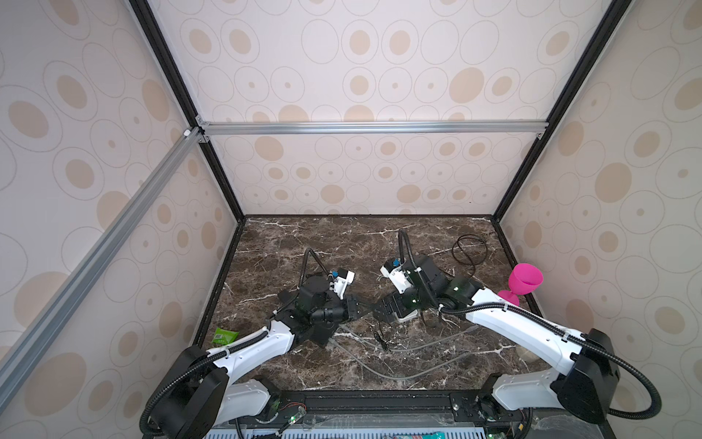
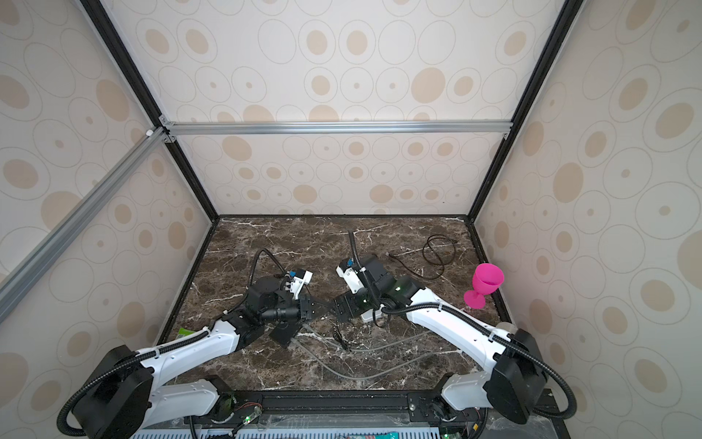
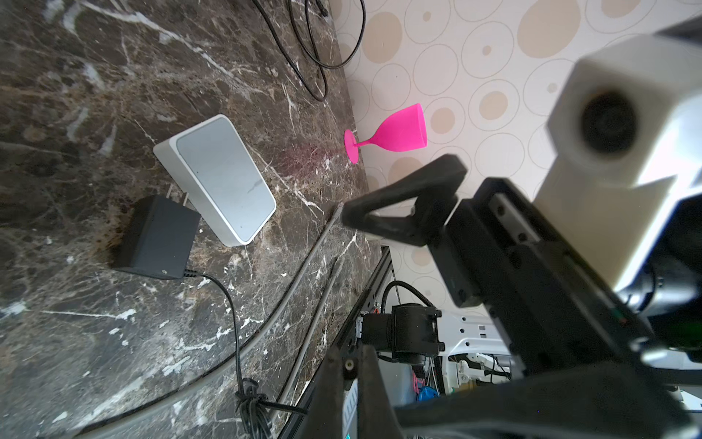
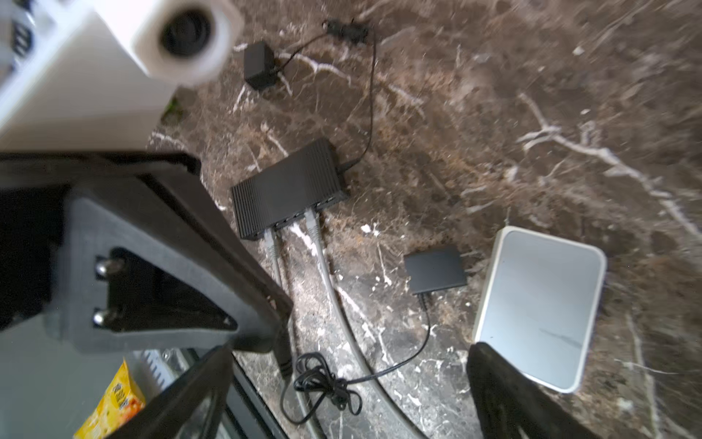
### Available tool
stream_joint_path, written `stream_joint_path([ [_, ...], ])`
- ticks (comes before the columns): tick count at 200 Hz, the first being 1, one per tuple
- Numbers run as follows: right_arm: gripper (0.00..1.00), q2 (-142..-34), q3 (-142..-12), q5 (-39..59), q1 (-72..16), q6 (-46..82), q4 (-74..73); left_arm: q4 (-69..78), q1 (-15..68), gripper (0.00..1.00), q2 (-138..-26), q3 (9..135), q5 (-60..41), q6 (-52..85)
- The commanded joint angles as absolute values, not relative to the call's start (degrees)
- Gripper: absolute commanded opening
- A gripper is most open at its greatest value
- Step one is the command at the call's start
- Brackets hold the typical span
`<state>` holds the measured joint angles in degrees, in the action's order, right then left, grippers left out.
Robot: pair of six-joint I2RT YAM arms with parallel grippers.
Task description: Insert the plug into the switch port
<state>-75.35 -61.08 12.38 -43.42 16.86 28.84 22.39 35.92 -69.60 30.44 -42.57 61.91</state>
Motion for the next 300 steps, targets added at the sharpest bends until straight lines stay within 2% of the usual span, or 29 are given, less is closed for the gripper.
stream_joint_path([
  [1, 1.0, -73.12, -59.45, 10.0, -42.59, 22.57, 26.32, 22.05, 36.26, 0.0, -68.6, 30.7, -43.26, 61.0],
  [14, 1.0, -71.79, -58.12, 13.39, -41.64, 24.25, 24.95, 21.6, 36.27, 0.0, -68.62, 31.02, -43.33, 60.74],
  [40, 1.0, -67.52, -53.23, 12.3, -41.39, 27.22, 18.1, 21.11, 36.29, 0.0, -68.73, 31.29, -43.15, 60.38],
  [58, 1.0, -66.96, -53.71, 10.08, -41.35, 27.76, 19.21, 21.03, 36.23, 0.0, -68.6, 31.37, -43.2, 60.39],
  [70, 0.99, -67.3, -55.02, 10.07, -41.45, 26.4, 21.77, 20.69, 36.24, 0.0, -68.47, 31.44, -43.17, 60.29],
  [80, 0.95, -67.1, -55.13, 10.7, -42.09, 23.63, 22.33, 20.52, 36.24, 0.0, -68.38, 31.44, -43.22, 60.21],
  [93, 0.95, -65.58, -53.61, 8.3, -45.43, 18.19, 20.74, 20.59, 36.22, 0.0, -68.29, 31.54, -43.24, 60.21],
  [105, 0.96, -63.95, -51.46, 4.23, -49.29, 14.0, 18.53, 20.64, 36.28, 0.0, -68.2, 31.49, -43.24, 60.3],
  [118, 1.0, -63.58, -50.37, 6.78, -50.24, 13.25, 18.06, 20.61, 36.21, 0.0, -68.29, 31.6, -43.24, 60.3],
  [150, 1.0, -69.36, -56.8, 5.66, -49.45, 23.26, 26.49, 20.58, 36.21, 0.0, -68.9, 32.34, -43.42, 60.25],
  [159, 1.0, -72.06, -61.3, 8.84, -49.16, 21.21, 31.7, 20.32, 36.26, 0.0, -69.06, 32.61, -43.43, 60.08],
  [171, 1.0, -73.47, -63.91, 7.92, -49.72, 19.6, 34.04, 19.88, 36.27, 0.0, -69.15, 32.96, -43.42, 59.95],
  [201, 1.0, -67.19, -57.11, 3.69, -49.82, 21.14, 25.15, 18.5, 36.26, 0.0, -69.26, 33.88, -43.5, 59.1],
  [225, 1.0, -61.18, -50.73, 5.01, -49.47, 24.04, 15.89, 18.02, 36.14, 0.0, -69.26, 34.1, -43.42, 58.82],
  [239, 0.94, -60.64, -50.02, 5.0, -49.4, 22.81, 15.24, 18.01, 36.17, 0.0, -69.48, 34.28, -43.43, 58.76],
  [250, 0.86, -60.32, -49.77, 4.19, -49.43, 23.03, 15.77, 18.14, 36.21, 0.0, -69.86, 34.45, -43.55, 58.83],
  [257, 0.85, -60.12, -49.06, 2.73, -49.38, 25.29, 14.93, 18.28, 36.15, 0.0, -70.04, 34.61, -43.59, 58.8],
  [265, 0.89, -60.73, -49.68, 3.52, -48.88, 25.65, 16.36, 18.3, 36.17, 0.0, -70.27, 34.86, -43.63, 58.8],
  [269, 0.98, -61.63, -50.63, 3.85, -48.87, 25.26, 17.93, 18.28, 36.18, 0.0, -70.33, 34.93, -43.67, 58.87],
  [272, 1.0, -62.35, -51.62, 3.66, -48.91, 24.71, 19.75, 18.28, 36.2, 0.0, -70.39, 34.93, -43.68, 58.81],
  [284, 1.0, -65.54, -54.88, 2.45, -49.46, 23.64, 25.5, 18.19, 36.13, 0.0, -70.57, 35.22, -43.66, 58.77],
  [300, 1.0, -66.75, -54.94, -0.65, -51.6, 22.08, 25.93, 18.04, 36.2, 0.0, -70.71, 35.28, -43.63, 58.62],
])
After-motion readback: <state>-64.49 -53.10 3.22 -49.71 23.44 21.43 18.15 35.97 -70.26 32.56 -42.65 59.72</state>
